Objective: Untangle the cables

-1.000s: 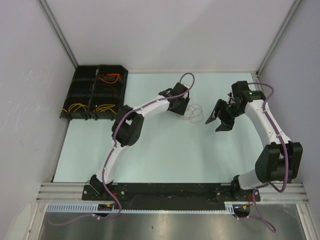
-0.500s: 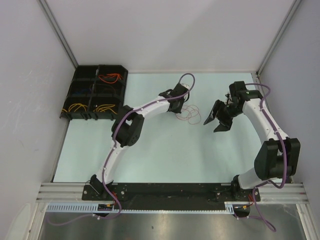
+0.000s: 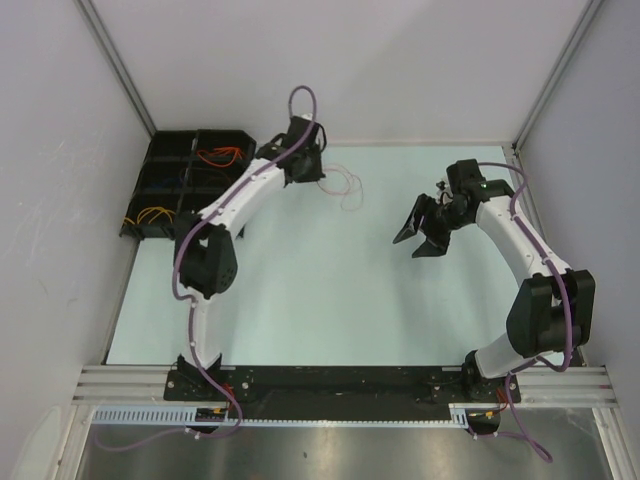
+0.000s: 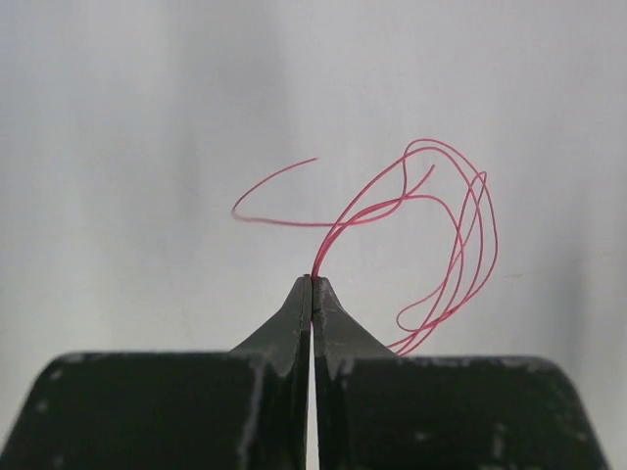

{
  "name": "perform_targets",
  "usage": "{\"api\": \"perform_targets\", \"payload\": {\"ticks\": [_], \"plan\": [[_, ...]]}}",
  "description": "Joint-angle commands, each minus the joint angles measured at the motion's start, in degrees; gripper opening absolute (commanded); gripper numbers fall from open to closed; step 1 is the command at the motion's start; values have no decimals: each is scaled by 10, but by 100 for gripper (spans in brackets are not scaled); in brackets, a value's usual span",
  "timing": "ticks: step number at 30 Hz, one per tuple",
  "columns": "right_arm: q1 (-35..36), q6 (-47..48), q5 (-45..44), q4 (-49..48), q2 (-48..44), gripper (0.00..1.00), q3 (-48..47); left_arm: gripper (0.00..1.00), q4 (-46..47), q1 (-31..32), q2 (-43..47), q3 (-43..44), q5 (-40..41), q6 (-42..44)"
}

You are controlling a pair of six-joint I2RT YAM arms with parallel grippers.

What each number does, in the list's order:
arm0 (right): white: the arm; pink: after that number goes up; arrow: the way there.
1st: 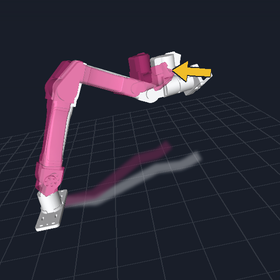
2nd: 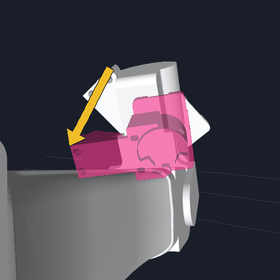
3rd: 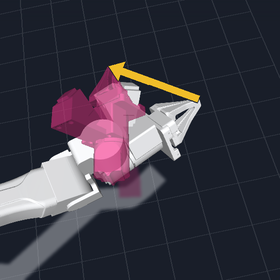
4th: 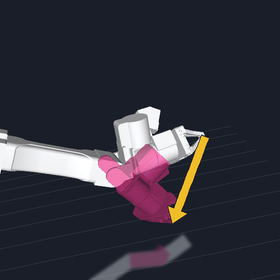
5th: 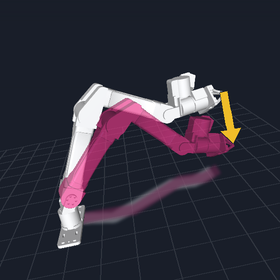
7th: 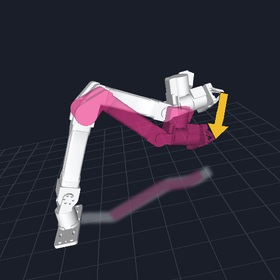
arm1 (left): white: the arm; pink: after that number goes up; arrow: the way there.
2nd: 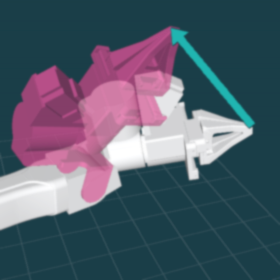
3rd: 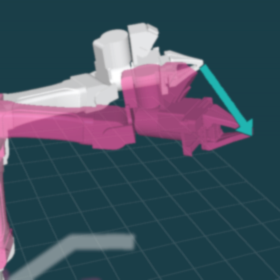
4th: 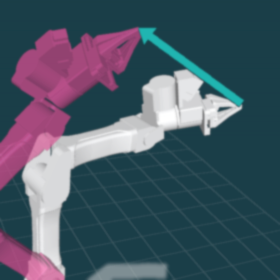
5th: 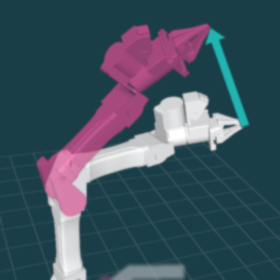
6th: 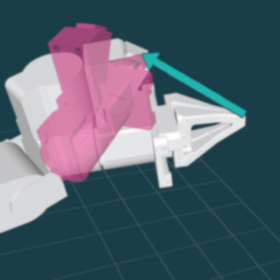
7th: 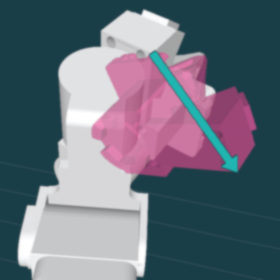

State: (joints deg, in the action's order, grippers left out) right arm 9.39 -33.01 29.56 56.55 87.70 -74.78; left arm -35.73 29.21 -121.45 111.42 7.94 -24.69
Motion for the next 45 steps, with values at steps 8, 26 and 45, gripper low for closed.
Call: {"api": "perform_targets", "payload": {"ticks": [8,26,45], "plan": [[-2,4,29,-40,-11,64,1,0,-85,-94,77,143,38,-34],[-25,6,38,-39,-30,64,0,0,-102,-246,105,183,88,-34],[33,-48,2,-62,-17,64,1,0,-108,-404,149,90,130,-68]]}}
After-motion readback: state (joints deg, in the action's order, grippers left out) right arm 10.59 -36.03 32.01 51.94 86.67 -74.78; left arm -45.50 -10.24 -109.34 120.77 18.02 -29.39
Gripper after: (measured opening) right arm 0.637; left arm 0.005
